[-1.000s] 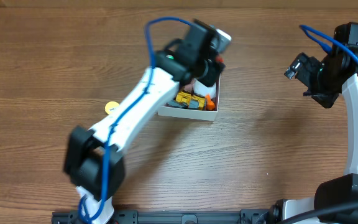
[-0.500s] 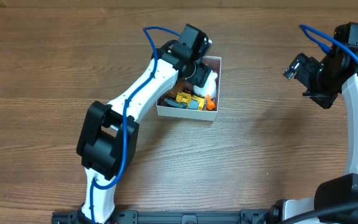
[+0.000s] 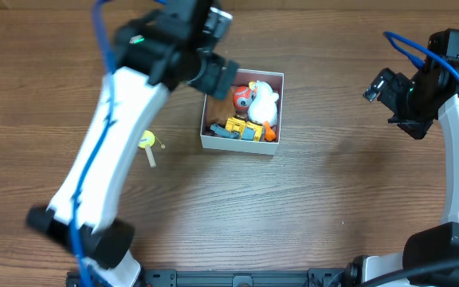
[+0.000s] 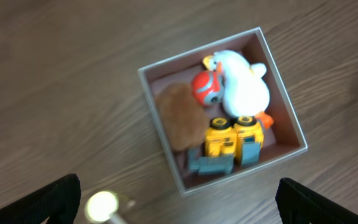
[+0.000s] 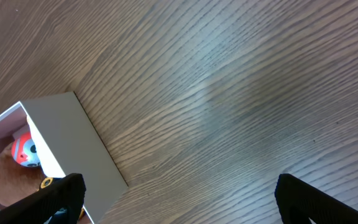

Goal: Pack container
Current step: 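Carry the red ball into the box and release it, then grasp the yellow paddle-drum toy by its handle with the left gripper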

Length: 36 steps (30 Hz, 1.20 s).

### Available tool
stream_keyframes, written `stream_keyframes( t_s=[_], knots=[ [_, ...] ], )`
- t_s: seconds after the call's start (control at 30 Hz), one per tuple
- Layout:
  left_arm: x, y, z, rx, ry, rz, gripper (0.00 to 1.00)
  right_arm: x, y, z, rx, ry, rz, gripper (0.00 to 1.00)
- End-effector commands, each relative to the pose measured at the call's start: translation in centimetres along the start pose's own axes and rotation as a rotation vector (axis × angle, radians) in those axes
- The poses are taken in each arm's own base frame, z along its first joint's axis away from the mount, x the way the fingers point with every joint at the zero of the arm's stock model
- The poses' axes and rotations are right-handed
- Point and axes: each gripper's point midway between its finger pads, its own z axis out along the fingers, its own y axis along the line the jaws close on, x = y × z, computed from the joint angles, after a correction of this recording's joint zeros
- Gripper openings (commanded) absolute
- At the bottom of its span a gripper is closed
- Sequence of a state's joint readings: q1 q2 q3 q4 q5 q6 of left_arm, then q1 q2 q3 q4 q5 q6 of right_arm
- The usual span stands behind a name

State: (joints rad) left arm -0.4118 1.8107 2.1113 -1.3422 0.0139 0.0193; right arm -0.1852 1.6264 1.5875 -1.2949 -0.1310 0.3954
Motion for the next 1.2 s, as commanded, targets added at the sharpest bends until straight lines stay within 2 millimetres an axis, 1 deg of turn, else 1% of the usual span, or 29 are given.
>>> stream_keyframes(
  t_s=[0.0,0.03,0.07,0.1,0.13,0.2,0.23,0.27,0.3,0.37,0.4,0.47,0.5,0.6,0.63,0.73,0.83,0.97,1.07,1.1,1.17],
  knots=[
    [4.4,4.6,-3.3,-0.186,0.115,-0.158,0.99,-0.4,0.3,-0.3,-0.011,-0.012,-0.005,1.0],
    [6.4,6.4,-3.6,-0.257,0.179,-0.293,0.96,-0.4,0.3,-0.3,-0.012,-0.011,-0.005,1.0],
    [7.7,7.4,-3.3,-0.292,0.224,-0.367,0.96,-0.4,0.3,-0.3,-0.012,-0.011,-0.005,1.0],
    [8.6,7.9,-2.8,-0.304,0.255,-0.407,0.96,-0.4,0.3,-0.3,-0.012,-0.011,-0.005,1.0],
    [9.7,8.6,-2.0,-0.318,0.292,-0.448,0.98,-0.4,0.3,-0.3,-0.012,-0.011,-0.005,1.0],
    [11.9,9.3,0.7,-0.334,0.358,-0.522,1.0,-0.3,0.3,-0.3,-0.011,-0.011,-0.005,1.0],
    [12.9,9.4,2.1,-0.328,0.382,-0.553,1.0,-0.3,0.3,-0.3,-0.011,-0.01,-0.005,1.0],
    [14.1,9.1,4.2,-0.309,0.408,-0.591,1.0,-0.3,0.3,-0.3,-0.01,-0.009,-0.005,1.0],
    [15.1,8.9,5.7,-0.297,0.426,-0.624,0.99,-0.3,0.3,-0.3,-0.01,-0.008,-0.004,1.0],
    [17.0,8.4,8.4,-0.28,0.446,-0.698,0.95,-0.3,0.3,-0.3,-0.009,-0.008,-0.004,1.0],
    [18.4,8.0,10.4,-0.27,0.454,-0.739,0.93,-0.3,0.3,-0.3,-0.01,-0.007,-0.004,1.0],
    [20.2,7.6,12.2,-0.263,0.47,-0.763,0.92,-0.3,0.3,-0.3,-0.01,-0.008,-0.004,1.0],
    [20.7,7.5,12.6,-0.266,0.476,-0.767,0.92,-0.3,0.3,-0.3,-0.01,-0.008,-0.004,1.0],
    [23.4,7.6,14.3,-0.291,0.495,-0.766,0.92,-0.3,0.3,-0.3,-0.01,-0.007,-0.004,1.0],
    [24.1,7.8,14.7,-0.307,0.495,-0.765,0.9,-0.3,0.3,-0.3,-0.01,-0.007,-0.004,1.0],
    [25.9,8.1,16.1,-0.337,0.482,-0.767,0.88,-0.3,0.3,-0.3,-0.01,-0.007,-0.004,1.0],
    [27.0,8.1,17.3,-0.338,0.46,-0.767,0.87,-0.3,0.3,-0.3,-0.01,-0.007,-0.004,1.0],
    [27.2,8.8,17.9,-0.368,0.424,-0.755,0.84,-0.2,0.3,-0.3,-0.01,-0.007,-0.004,1.0],
    [26.8,9.1,18.5,-0.363,0.386,-0.731,0.81,-0.1,0.2,-0.3,-0.008,-0.002,-0.003,1.0],
    [26.9,9.1,18.8,-0.361,0.374,-0.732,0.77,0.0,0.2,-0.3,-0.006,0.002,-0.003,1.0],
    [27.1,9.1,19.1,-0.36,0.365,-0.732,0.62,0.2,0.1,-0.3,-0.002,0.01,-0.001,1.0]
  ],
)
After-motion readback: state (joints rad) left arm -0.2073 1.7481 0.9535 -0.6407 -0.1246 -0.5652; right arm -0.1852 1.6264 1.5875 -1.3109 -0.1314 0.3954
